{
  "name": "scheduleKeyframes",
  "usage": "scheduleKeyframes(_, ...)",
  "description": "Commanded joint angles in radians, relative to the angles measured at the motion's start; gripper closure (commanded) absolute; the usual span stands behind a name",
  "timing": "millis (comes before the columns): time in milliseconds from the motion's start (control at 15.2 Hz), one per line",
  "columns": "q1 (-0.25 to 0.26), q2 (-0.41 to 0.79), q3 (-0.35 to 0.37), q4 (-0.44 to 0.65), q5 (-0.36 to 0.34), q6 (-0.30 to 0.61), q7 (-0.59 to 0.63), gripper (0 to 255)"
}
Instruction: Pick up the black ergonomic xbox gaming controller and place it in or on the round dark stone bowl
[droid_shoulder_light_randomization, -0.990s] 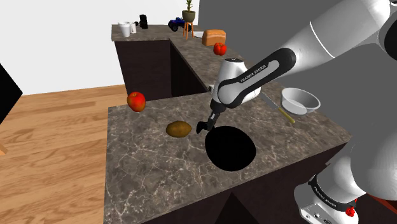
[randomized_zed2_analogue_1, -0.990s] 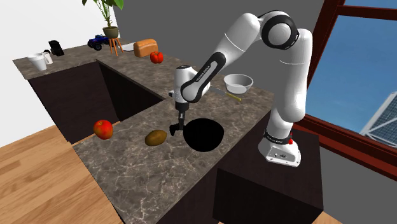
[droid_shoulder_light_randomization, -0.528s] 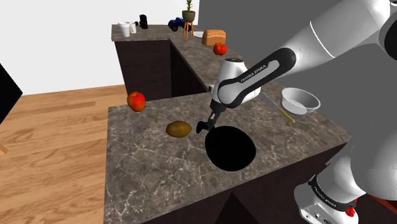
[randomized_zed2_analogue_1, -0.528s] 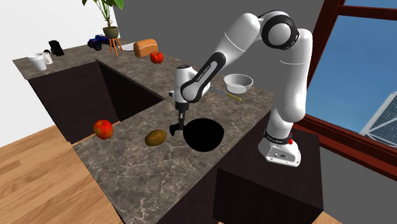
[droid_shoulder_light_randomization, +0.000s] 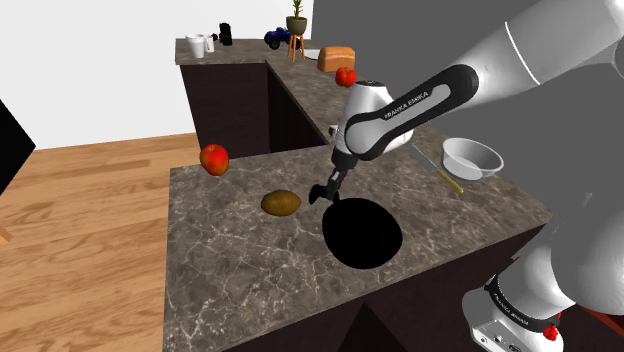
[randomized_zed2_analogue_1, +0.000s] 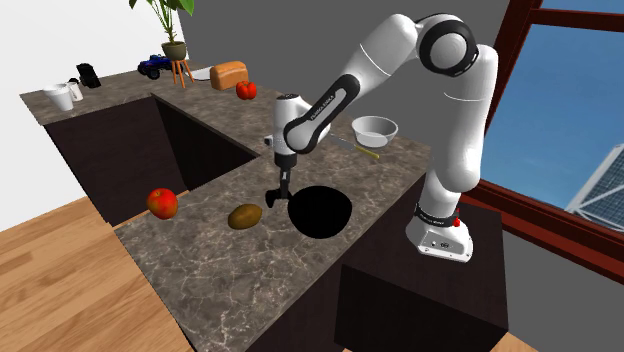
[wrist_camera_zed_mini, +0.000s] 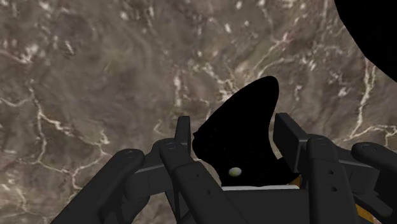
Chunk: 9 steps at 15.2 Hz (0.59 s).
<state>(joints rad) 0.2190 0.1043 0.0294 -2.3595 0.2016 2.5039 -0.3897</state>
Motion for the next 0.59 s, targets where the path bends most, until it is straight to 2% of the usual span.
scheduleKeyframes(0, 0.000, -0.023, -0.001, 0.002, -0.005, -0.025, 0.007, 255)
scheduleKeyframes(528, -0.001, -0.100, -0.004, 0.032, -0.025, -0.131, 0.029, 255)
